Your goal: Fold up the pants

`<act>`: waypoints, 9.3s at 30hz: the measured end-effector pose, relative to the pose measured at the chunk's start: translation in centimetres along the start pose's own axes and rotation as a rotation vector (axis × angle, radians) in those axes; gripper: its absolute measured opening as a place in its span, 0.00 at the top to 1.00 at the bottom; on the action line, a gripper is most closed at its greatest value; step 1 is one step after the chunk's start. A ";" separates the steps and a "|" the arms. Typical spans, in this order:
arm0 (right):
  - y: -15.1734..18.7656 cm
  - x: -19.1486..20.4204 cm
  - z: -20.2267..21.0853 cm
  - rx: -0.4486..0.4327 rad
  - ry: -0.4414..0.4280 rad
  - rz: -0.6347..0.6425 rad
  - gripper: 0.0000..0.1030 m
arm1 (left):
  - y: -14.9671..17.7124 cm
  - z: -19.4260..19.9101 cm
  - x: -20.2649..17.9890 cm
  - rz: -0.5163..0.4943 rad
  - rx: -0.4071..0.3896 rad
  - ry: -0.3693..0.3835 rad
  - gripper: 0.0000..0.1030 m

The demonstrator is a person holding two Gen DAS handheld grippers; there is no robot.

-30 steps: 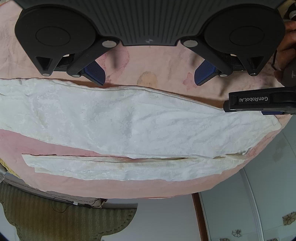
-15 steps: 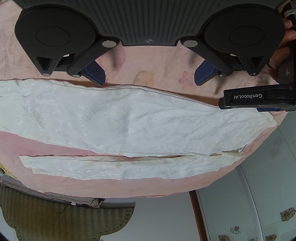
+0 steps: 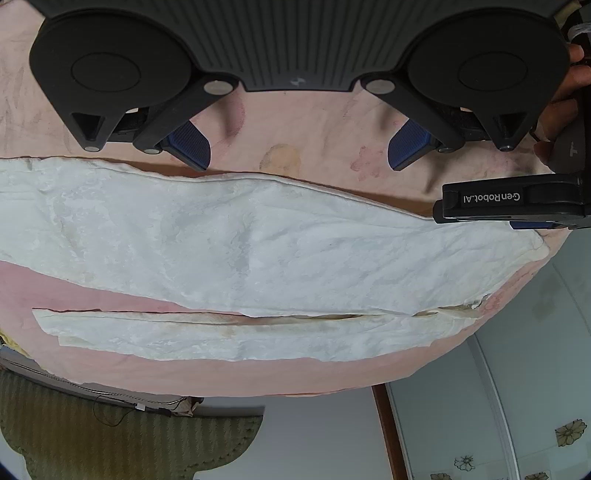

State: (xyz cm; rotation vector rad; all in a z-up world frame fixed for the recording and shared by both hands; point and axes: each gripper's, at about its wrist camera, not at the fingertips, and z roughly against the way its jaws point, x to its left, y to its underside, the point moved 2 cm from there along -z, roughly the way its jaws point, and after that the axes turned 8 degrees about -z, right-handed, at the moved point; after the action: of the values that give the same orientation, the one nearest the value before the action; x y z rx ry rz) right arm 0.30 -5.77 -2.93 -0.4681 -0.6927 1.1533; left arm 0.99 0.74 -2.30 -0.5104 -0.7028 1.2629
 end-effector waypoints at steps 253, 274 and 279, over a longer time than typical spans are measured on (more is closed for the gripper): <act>-12.2 -28.9 -8.6 0.051 -0.584 -0.898 0.02 | -3.0 -4.7 -8.4 -0.348 -0.108 0.316 0.47; -11.9 -30.6 -6.9 -0.029 -0.661 -1.012 0.02 | -1.3 -2.3 -15.6 -0.635 -0.328 0.340 0.35; -11.0 -28.6 -7.6 0.091 -0.632 -0.944 0.02 | -1.6 -3.3 -16.0 -0.637 -0.354 0.278 0.35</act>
State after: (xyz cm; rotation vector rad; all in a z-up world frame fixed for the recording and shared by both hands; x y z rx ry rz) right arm 6.13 -36.34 -8.26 0.3282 -1.2221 0.3991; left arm 2.12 -15.07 -6.60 -0.6675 -0.7730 0.4609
